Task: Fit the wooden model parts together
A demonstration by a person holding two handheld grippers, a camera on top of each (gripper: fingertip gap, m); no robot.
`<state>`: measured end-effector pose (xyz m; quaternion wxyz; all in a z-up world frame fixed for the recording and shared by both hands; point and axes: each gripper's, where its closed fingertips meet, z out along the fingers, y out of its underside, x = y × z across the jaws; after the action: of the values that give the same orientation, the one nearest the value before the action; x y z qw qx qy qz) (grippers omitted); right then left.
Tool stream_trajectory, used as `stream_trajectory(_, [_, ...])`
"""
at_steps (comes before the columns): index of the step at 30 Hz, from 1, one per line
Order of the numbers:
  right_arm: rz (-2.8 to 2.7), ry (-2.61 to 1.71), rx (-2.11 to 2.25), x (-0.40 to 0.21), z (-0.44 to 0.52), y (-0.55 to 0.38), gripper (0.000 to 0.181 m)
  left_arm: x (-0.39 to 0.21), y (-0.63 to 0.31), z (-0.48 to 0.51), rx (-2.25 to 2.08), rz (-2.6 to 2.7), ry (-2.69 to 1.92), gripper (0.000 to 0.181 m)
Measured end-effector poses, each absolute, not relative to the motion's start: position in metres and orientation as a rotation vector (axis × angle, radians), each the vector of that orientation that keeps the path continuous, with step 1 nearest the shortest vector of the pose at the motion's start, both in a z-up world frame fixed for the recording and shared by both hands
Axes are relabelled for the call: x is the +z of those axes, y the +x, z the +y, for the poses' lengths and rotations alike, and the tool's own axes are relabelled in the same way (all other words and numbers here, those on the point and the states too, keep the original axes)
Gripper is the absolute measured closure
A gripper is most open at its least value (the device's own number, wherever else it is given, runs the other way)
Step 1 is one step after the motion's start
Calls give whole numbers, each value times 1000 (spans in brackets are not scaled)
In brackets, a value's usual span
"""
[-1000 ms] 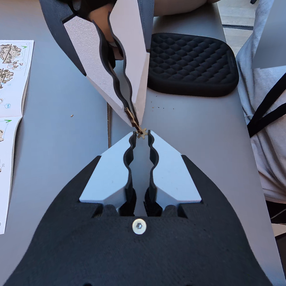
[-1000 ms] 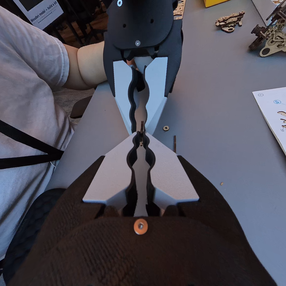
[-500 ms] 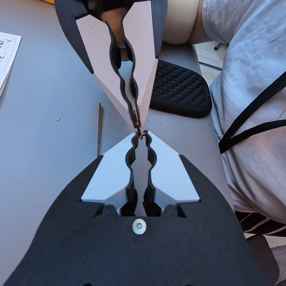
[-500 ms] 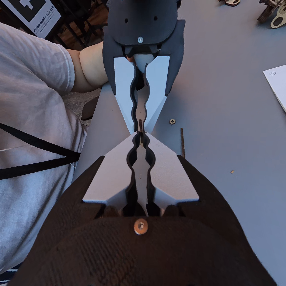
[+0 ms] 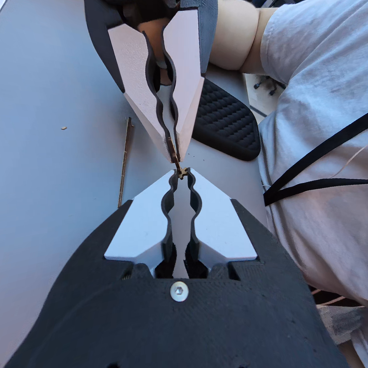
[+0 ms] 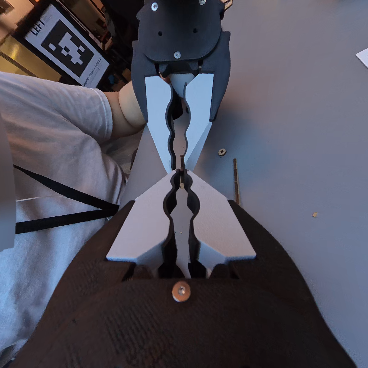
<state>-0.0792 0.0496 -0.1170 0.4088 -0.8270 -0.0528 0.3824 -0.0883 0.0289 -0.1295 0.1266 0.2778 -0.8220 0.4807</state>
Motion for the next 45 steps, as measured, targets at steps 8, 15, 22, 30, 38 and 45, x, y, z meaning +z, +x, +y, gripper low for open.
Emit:
stream_trajectory(8, [-28,-2047,1113,-118,49,-77,180,-123,-94,25,1429,-2264,786,157])
stream_trajectory(15, [-6,-2051,1101,-119,50,-74,180,-129,-90,27,1424,-2487,740,157])
stream_trajectory(22, [-2,-2030,1073,-115,51,-70,180,-129,-81,31,1456,-2584,758,169])
stream_trajectory(30, [164,-1874,1069,-99,59,-51,181,-113,-64,38,1621,-2500,860,171])
stream_trajectory(38, [432,-1657,1258,-88,65,-40,180,-96,-56,48,1743,-2333,945,173])
stream_trajectory(45, [386,-1679,1214,-87,66,-36,178,-94,-51,50,1769,-2200,1007,173])
